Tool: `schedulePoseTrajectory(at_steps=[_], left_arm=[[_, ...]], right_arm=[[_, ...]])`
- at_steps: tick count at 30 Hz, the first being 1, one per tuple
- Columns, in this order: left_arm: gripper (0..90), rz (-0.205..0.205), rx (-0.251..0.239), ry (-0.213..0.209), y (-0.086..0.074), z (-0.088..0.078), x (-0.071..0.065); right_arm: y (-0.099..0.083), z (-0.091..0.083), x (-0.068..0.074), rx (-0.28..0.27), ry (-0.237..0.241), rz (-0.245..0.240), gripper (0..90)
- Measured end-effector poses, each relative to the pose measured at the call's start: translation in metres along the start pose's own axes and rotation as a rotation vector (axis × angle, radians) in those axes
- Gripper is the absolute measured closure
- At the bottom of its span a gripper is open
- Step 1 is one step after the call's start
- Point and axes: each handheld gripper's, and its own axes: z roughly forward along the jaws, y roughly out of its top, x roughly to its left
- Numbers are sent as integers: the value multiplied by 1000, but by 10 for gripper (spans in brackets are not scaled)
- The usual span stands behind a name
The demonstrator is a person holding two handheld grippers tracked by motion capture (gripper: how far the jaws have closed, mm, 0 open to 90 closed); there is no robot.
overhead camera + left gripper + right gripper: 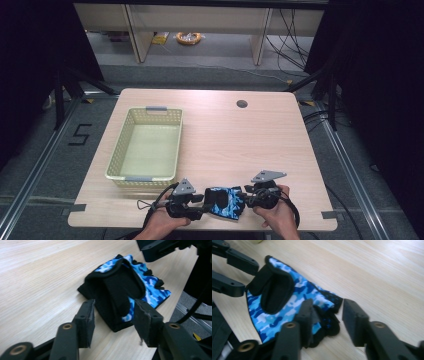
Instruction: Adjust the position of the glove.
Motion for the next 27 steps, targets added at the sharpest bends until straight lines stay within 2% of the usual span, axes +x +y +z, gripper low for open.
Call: schedulePoseTrajectory(at_steps=[3,4,5,7,8,9,10,11,12,13,14,16,17,18,19,22,25,27], left_arm=[[460,-25,6,-3,0,0,2],[447,-34,11,-1,1,0,2],[438,-49,11,-1,1,2,1],[429,-78,25,-20,1,5,1],[422,-87,41,-28,1,7,0],[416,-88,47,-25,1,10,0],[413,-90,55,-17,0,12,0],[412,-87,63,-23,0,13,1],[417,-96,55,-15,1,14,0],[420,-88,70,-5,2,14,1],[420,-93,66,-17,2,15,1],[434,-82,61,-10,3,17,-2],[452,-76,60,-12,2,18,-3],[464,-66,62,-12,2,19,-5],[476,-64,56,0,2,19,-6],[603,-66,39,7,0,20,-3],[681,-109,32,-17,0,19,1],[704,-80,20,-1,-1,19,-1]], right_arm=[[-3,5,-1,9,10,67,511],[-4,7,0,37,28,103,502],[-4,9,-1,65,21,97,496],[-7,18,-3,77,16,88,491],[-7,17,-2,91,19,125,508],[-6,19,-1,79,23,123,542],[-6,20,-2,86,27,86,584],[-6,21,0,82,28,96,609],[-6,20,1,94,41,84,655],[-7,22,2,74,49,83,669],[-7,21,2,81,59,79,700],[-8,22,0,75,96,71,763],[-9,23,-2,68,132,53,777],[-9,22,0,78,130,74,787],[-10,23,-2,57,122,55,797],[-10,22,-2,67,132,48,806],[-11,24,-3,36,137,57,808],[-11,23,-3,45,138,49,810]])
